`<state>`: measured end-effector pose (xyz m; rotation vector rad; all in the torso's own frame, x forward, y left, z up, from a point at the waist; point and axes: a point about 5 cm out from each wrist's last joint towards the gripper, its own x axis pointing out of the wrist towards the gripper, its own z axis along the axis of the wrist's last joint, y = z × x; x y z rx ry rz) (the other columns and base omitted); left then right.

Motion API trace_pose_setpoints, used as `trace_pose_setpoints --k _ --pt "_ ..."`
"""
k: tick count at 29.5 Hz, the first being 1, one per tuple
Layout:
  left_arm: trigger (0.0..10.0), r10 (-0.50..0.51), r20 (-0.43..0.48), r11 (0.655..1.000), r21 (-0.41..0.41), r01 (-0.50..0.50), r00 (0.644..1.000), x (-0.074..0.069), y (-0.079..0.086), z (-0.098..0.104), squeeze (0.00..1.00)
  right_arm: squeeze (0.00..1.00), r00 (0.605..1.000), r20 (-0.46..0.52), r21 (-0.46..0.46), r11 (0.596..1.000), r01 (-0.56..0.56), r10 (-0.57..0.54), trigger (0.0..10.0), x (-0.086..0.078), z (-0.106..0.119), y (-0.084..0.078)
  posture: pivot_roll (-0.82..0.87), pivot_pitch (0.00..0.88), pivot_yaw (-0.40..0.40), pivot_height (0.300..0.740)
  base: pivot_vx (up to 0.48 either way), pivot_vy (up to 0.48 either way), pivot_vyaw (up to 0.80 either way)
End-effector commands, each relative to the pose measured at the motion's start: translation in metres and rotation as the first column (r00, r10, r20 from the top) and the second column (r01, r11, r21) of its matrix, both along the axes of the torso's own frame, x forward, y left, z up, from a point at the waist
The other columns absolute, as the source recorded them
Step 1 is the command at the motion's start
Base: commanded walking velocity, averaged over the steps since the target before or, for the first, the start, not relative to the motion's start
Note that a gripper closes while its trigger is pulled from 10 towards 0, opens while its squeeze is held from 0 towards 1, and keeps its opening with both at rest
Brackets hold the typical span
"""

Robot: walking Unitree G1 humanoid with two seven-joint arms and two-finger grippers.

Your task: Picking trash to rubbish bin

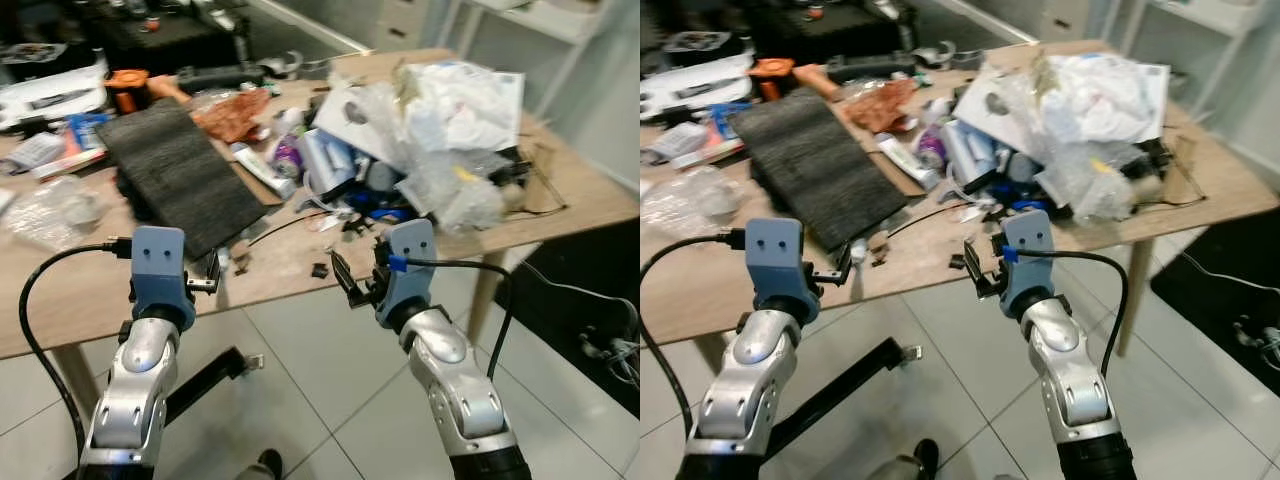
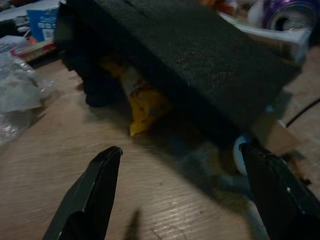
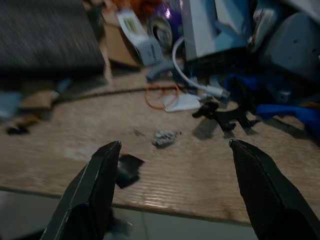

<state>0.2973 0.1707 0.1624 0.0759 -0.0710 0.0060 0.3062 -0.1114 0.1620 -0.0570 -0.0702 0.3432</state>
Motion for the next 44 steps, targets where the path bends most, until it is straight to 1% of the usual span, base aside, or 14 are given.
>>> trace_pose_setpoints --k 1,5,8,17,19,21,28,30,33,35,42,44 --pt "10.0 0.021 -0.047 1.000 -0.001 -0.021 0.999 -0.001 0.004 -0.011 0.00 0.00 1.000 0.000 0.012 1.000 -0.014 0.014 10.0 0.002 -0.001 0.004 0.01 0.181 -0.015 0.740 0.000 0.000 0.80" --pt "10.0 0.010 -0.042 1.000 -0.008 -0.010 0.999 0.000 0.001 -0.010 0.00 0.00 1.000 -0.005 0.013 1.000 -0.017 0.018 10.0 0.002 -0.002 0.005 0.01 0.181 -0.014 0.740 0.000 0.000 0.80" --pt "10.0 -0.010 -0.062 1.000 -0.017 0.009 0.998 0.002 -0.005 -0.012 0.00 0.00 1.000 -0.015 0.008 1.000 -0.027 0.027 10.0 0.002 -0.006 0.005 0.01 0.184 -0.014 0.740 0.000 0.000 0.80" --pt "10.0 -0.019 -0.069 1.000 -0.025 0.017 0.997 0.002 -0.008 -0.013 0.00 0.00 0.999 -0.023 0.003 0.999 -0.033 0.033 10.0 0.002 -0.009 0.005 0.01 0.186 -0.018 0.740 0.000 0.000 0.80" --pt "10.0 -0.023 -0.071 0.999 -0.032 0.021 0.997 0.002 -0.009 -0.013 0.00 0.00 0.999 -0.034 0.037 0.999 -0.026 0.028 10.0 0.002 -0.011 0.004 0.01 0.186 -0.018 0.740 0.000 0.000 0.00" --pt "10.0 -0.028 -0.071 0.999 -0.038 0.025 0.997 0.002 -0.009 -0.013 0.00 0.00 0.999 -0.032 0.032 0.999 -0.029 0.030 10.0 0.002 -0.011 0.005 0.01 0.186 -0.018 0.740 0.000 0.000 0.00" --pt "10.0 -0.044 -0.079 0.999 -0.034 0.041 0.996 0.002 -0.013 -0.013 0.00 0.00 0.999 -0.029 0.062 0.998 -0.020 0.022 10.0 0.002 -0.011 0.003 0.01 0.183 -0.018 0.740 0.000 0.000 0.00" --pt "10.0 -0.047 -0.079 0.998 -0.035 0.044 0.996 0.002 -0.014 -0.013 0.00 0.00 0.999 -0.026 0.057 0.998 -0.019 0.020 10.0 0.002 -0.010 0.002 0.01 0.183 -0.018 0.740 0.000 0.000 0.00" --pt "10.0 -0.062 -0.076 0.998 -0.036 0.059 0.995 0.003 -0.017 -0.012 0.00 0.00 0.999 -0.017 0.010 0.999 -0.048 0.048 10.0 0.000 -0.011 0.005 0.01 0.183 -0.018 0.740 0.000 0.000 0.00" --pt "10.0 -0.065 -0.075 0.997 -0.036 0.062 0.995 0.003 -0.018 -0.012 0.00 0.00 0.998 -0.017 0.000 0.998 -0.057 0.057 10.0 0.000 -0.011 0.006 0.01 0.183 -0.018 0.740 0.000 0.000 0.00" --pt "10.0 -0.075 -0.080 0.997 -0.038 0.072 0.994 0.002 -0.021 -0.012 0.00 0.00 0.998 -0.019 -0.008 0.998 -0.060 0.060 10.0 0.001 -0.013 0.009 0.01 0.183 -0.018 0.740 0.000 0.000 0.80" --pt "10.0 -0.076 -0.081 0.997 -0.039 0.073 0.994 0.002 -0.020 -0.013 0.00 0.00 0.999 -0.021 0.005 0.999 -0.050 0.050 10.0 0.001 -0.014 0.008 0.01 0.176 -0.018 0.740 0.000 0.000 0.68"
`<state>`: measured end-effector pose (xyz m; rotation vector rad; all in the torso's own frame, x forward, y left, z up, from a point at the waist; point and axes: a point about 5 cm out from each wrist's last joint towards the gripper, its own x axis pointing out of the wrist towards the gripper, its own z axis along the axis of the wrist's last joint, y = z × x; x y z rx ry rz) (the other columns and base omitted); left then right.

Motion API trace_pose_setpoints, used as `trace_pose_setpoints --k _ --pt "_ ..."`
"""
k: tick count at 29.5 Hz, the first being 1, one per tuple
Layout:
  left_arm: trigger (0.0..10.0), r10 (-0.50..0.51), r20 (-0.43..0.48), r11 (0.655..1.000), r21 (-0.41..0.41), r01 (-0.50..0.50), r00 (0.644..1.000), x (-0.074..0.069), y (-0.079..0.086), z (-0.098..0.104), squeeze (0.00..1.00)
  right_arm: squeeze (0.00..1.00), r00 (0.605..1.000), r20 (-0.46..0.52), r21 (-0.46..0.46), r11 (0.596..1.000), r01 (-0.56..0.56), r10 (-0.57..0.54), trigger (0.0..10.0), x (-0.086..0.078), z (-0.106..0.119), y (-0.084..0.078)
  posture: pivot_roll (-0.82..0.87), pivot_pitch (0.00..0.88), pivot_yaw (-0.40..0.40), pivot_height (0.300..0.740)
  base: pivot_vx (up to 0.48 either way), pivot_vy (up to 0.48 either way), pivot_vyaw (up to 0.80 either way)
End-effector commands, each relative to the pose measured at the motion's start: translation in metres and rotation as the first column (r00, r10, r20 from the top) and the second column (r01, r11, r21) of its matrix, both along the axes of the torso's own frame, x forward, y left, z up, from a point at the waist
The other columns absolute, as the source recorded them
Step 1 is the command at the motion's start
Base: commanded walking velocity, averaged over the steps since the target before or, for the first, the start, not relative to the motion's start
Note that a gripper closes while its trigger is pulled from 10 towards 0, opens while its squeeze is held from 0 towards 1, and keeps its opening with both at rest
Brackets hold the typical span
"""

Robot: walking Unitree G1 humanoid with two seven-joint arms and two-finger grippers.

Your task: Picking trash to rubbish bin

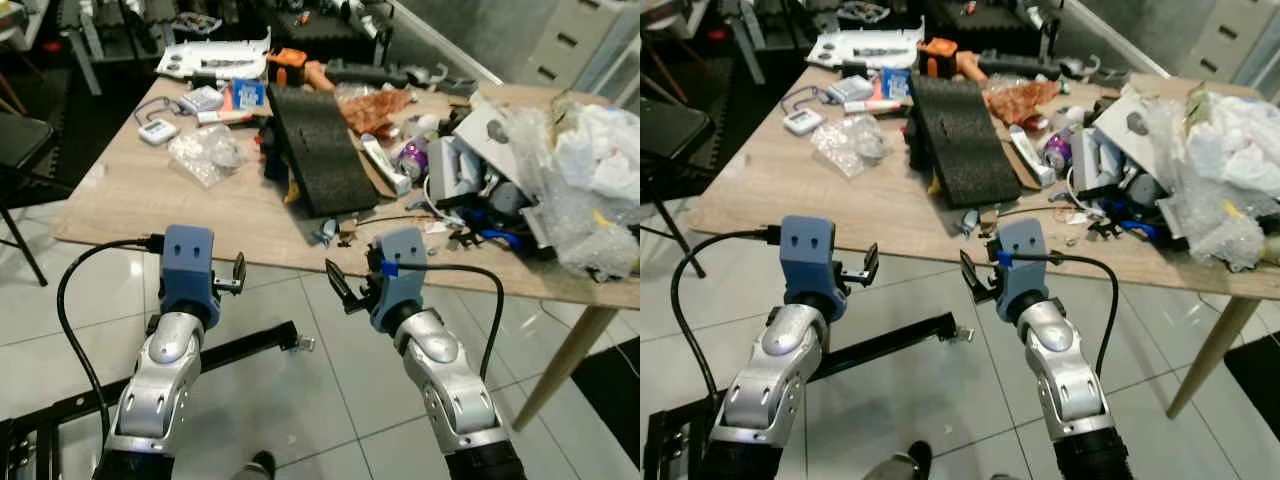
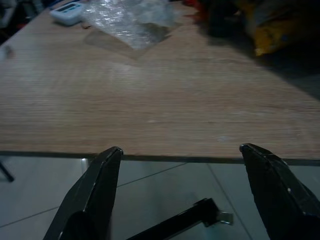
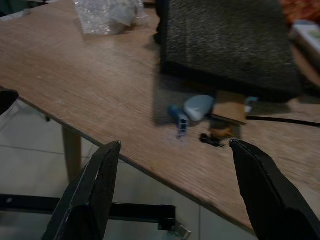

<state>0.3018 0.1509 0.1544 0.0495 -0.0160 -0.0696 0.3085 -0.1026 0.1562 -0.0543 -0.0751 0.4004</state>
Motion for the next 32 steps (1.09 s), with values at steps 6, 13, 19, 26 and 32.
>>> trace_pose_setpoints --k 6,13,19,26,32 --pt "10.0 -0.001 -0.026 1.000 -0.010 0.001 1.000 -0.0026 -0.0003 -0.0052 0.00 0.00 0.999 -0.032 0.029 0.999 0.043 -0.042 10.0 -0.0010 -0.0095 -0.0053 0.01 0.174 -0.017 0.740 0.000 0.000 0.00" --pt "10.0 -0.013 -0.029 1.000 -0.003 0.013 1.000 -0.0020 -0.0018 -0.0048 0.00 0.00 0.998 -0.038 0.047 0.997 0.054 -0.052 10.0 -0.0013 -0.0104 -0.0069 0.01 0.176 -0.013 0.740 0.000 0.000 0.00" --pt "10.0 -0.028 -0.030 1.000 -0.001 0.028 0.999 -0.0013 -0.0067 -0.0038 0.00 0.00 0.998 -0.040 0.055 0.997 0.055 -0.052 10.0 -0.0018 -0.0109 -0.0056 0.02 0.179 -0.008 0.740 0.000 -0.041 0.00" --pt "10.0 -0.028 -0.032 1.000 0.004 0.028 0.999 -0.0013 -0.0071 -0.0039 0.00 0.00 0.998 -0.039 0.059 0.997 0.054 -0.052 10.0 -0.0021 -0.0104 -0.0051 0.02 0.180 -0.007 0.740 0.000 -0.320 0.00" --pt "10.0 -0.017 -0.042 1.000 -0.017 0.016 0.999 -0.0019 -0.0067 -0.0049 0.00 0.00 0.998 -0.040 0.061 0.997 0.055 -0.052 10.0 -0.0022 -0.0103 -0.0054 0.02 0.180 -0.007 0.740 0.000 -0.165 0.00"
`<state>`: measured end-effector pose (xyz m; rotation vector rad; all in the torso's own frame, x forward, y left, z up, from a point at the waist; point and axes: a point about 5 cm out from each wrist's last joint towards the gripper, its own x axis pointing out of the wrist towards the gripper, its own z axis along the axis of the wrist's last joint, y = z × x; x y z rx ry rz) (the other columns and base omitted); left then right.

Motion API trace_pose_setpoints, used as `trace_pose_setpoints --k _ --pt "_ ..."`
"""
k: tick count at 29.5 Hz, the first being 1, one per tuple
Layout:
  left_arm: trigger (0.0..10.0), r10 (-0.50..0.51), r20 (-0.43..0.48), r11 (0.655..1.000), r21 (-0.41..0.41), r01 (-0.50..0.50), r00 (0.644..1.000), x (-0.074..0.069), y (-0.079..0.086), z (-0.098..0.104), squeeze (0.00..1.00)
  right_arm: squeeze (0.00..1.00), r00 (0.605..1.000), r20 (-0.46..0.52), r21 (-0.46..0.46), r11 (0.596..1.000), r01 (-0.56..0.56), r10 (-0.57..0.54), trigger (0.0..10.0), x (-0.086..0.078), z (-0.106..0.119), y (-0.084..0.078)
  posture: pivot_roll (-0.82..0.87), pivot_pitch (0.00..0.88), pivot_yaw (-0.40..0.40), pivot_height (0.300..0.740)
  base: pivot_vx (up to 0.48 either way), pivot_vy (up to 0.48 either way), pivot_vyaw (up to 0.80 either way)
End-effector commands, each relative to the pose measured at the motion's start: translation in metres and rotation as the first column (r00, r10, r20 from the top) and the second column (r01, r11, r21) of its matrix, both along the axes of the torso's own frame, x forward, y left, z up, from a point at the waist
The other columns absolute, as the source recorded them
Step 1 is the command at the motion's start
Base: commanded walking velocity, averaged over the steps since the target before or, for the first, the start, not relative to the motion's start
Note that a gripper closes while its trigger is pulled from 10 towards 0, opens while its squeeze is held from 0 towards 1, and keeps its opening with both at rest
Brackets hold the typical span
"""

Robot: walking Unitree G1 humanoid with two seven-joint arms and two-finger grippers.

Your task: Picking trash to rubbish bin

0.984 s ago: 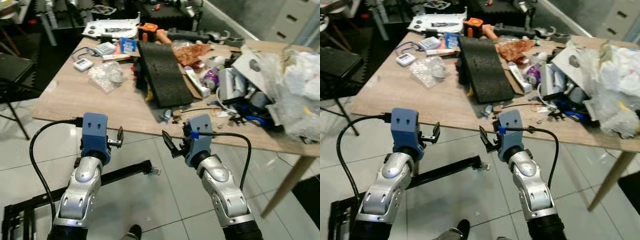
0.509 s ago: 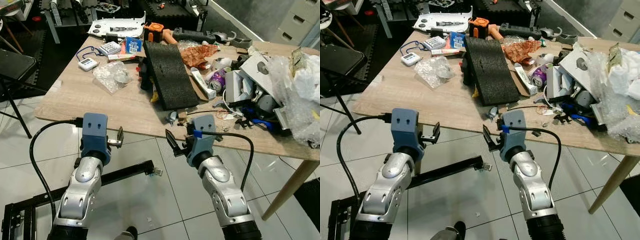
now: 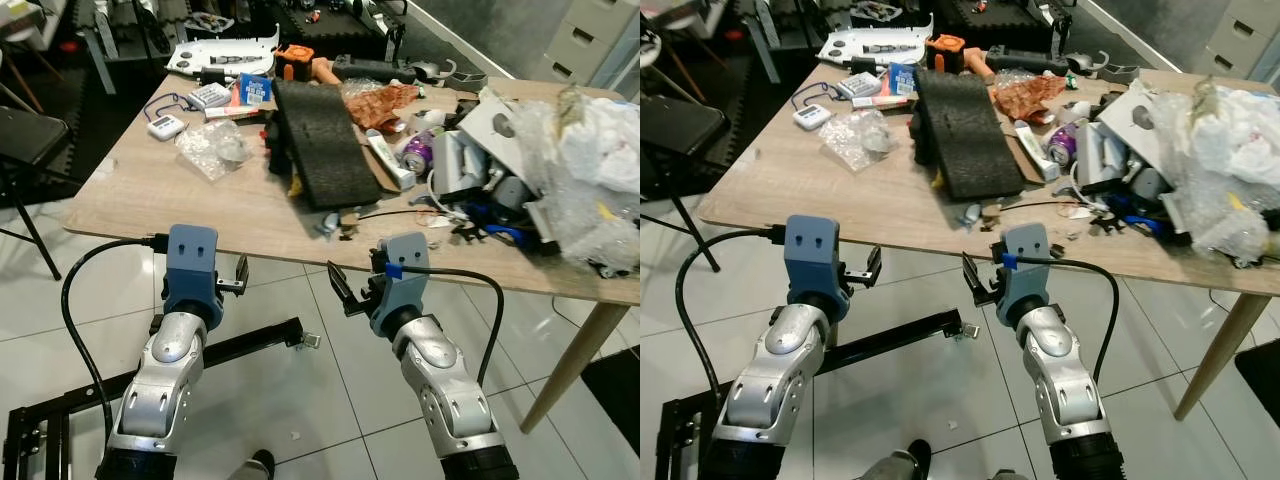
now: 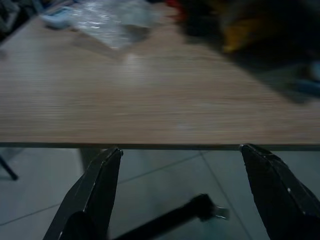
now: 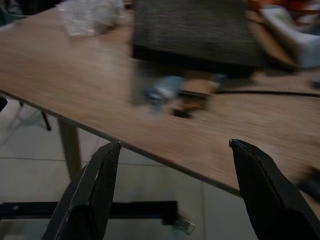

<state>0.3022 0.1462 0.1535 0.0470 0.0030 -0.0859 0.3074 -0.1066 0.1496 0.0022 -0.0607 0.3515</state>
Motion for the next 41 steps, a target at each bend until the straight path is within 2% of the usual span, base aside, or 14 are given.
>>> trace_pose_setpoints --k 1,20,28,30,33,41 --pt "10.0 0.008 -0.026 1.000 -0.023 -0.008 1.000 -0.0024 -0.0012 -0.0044 0.00 0.00 1.000 -0.015 0.009 1.000 0.006 -0.006 10.0 -0.0012 -0.0038 -0.0015 0.02 0.180 -0.007 0.740 0.000 0.000 0.00" --pt "10.0 0.003 -0.039 0.999 -0.034 -0.005 0.999 -0.0024 -0.0015 -0.0036 0.00 0.00 1.000 -0.016 0.012 1.000 0.003 -0.003 10.0 -0.0018 -0.0028 -0.0016 0.01 0.189 -0.015 0.740 0.000 0.000 0.00" --pt "10.0 0.001 -0.041 0.999 -0.049 -0.003 0.999 -0.0026 -0.0044 -0.0034 0.00 0.00 1.000 -0.018 0.012 1.000 0.001 0.000 10.0 -0.0022 -0.0027 -0.0012 0.01 0.193 -0.018 0.740 0.000 -0.480 0.00" --pt "10.0 0.020 -0.048 0.997 -0.080 -0.024 0.999 -0.0031 -0.0028 -0.0048 0.00 0.00 1.000 -0.018 0.010 1.000 0.000 0.001 10.0 -0.0022 -0.0028 -0.0012 0.01 0.193 -0.018 0.740 0.000 0.000 0.00" --pt "10.0 0.042 -0.064 0.996 -0.076 -0.047 0.997 -0.0027 -0.0002 -0.0068 0.00 0.00 1.000 -0.016 0.011 1.000 0.001 -0.001 10.0 -0.0021 -0.0024 -0.0016 0.01 0.196 -0.020 0.740 0.000 0.000 0.00" --pt "10.0 0.029 -0.059 0.996 -0.085 -0.034 0.998 -0.0032 -0.0018 -0.0063 0.00 0.00 1.000 -0.015 0.014 1.000 -0.002 0.002 10.0 -0.0021 -0.0016 -0.0019 0.00 0.193 -0.022 0.740 0.000 0.000 0.00"
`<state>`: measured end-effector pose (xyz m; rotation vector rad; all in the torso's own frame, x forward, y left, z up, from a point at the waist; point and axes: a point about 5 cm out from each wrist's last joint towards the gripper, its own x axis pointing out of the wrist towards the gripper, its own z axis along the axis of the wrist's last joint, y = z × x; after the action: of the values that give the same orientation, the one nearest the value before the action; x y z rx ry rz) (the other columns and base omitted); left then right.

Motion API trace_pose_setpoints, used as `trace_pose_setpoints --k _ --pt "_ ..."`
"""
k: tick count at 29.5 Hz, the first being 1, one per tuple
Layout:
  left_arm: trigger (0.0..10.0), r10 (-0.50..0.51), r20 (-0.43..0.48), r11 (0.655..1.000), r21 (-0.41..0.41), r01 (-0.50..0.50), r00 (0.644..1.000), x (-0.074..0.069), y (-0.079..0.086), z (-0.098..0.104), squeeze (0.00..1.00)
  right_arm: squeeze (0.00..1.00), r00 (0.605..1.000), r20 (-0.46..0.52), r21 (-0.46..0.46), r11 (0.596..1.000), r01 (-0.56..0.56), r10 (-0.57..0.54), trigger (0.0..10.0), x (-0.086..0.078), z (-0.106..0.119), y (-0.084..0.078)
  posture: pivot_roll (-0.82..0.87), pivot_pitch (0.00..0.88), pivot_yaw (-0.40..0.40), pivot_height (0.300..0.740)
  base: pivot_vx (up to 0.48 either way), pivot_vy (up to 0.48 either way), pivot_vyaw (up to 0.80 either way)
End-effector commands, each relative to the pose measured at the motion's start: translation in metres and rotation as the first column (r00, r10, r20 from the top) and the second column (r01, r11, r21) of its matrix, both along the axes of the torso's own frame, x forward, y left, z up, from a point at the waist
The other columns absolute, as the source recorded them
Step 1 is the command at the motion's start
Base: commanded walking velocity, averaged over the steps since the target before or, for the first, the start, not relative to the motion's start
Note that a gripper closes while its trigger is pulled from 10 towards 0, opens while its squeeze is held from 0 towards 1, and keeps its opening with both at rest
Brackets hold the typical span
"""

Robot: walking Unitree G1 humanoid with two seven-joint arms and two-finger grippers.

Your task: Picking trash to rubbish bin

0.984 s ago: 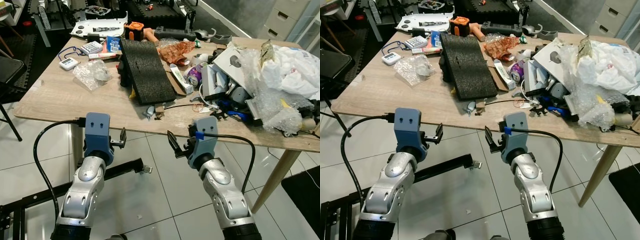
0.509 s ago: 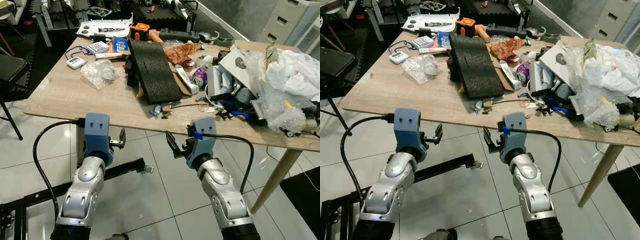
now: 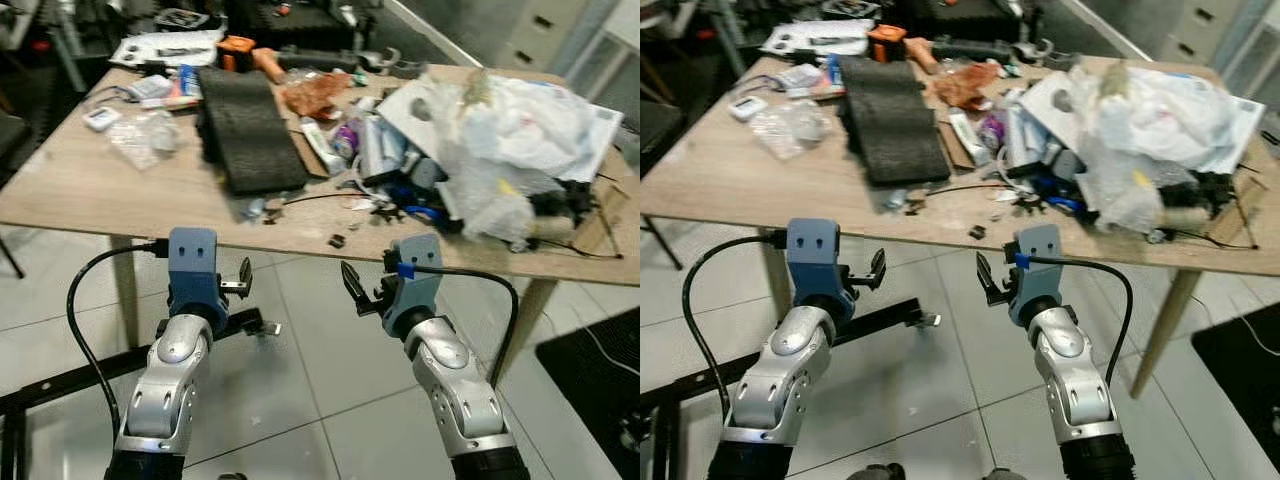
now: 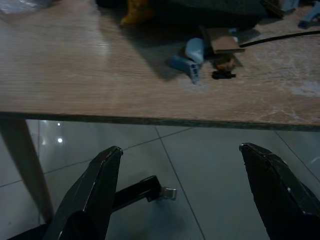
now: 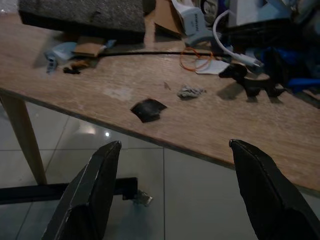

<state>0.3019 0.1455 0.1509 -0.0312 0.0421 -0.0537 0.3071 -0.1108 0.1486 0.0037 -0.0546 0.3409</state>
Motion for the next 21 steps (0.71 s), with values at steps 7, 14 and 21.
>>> trace_pose_setpoints --k 7,14,21 --pt "10.0 0.008 -0.007 1.000 -0.017 -0.009 1.000 -0.003 0.000 -0.002 0.00 0.00 1.000 -0.010 0.017 1.000 -0.017 0.017 10.0 -0.001 0.000 0.003 0.00 0.192 -0.025 0.740 0.000 0.000 0.00" --pt "10.0 0.011 0.080 0.998 -0.062 -0.006 0.997 -0.003 0.000 0.010 0.00 0.00 0.995 0.086 0.085 0.995 -0.057 0.050 10.0 -0.004 0.015 0.006 0.00 0.190 -0.026 0.740 0.000 0.000 0.00" --pt "10.0 0.019 0.090 0.996 -0.085 -0.011 0.996 -0.004 0.002 0.012 0.00 0.00 0.970 0.243 0.136 0.989 -0.058 0.024 10.0 -0.008 0.037 0.003 0.00 0.187 -0.027 0.740 0.189 0.000 0.00"
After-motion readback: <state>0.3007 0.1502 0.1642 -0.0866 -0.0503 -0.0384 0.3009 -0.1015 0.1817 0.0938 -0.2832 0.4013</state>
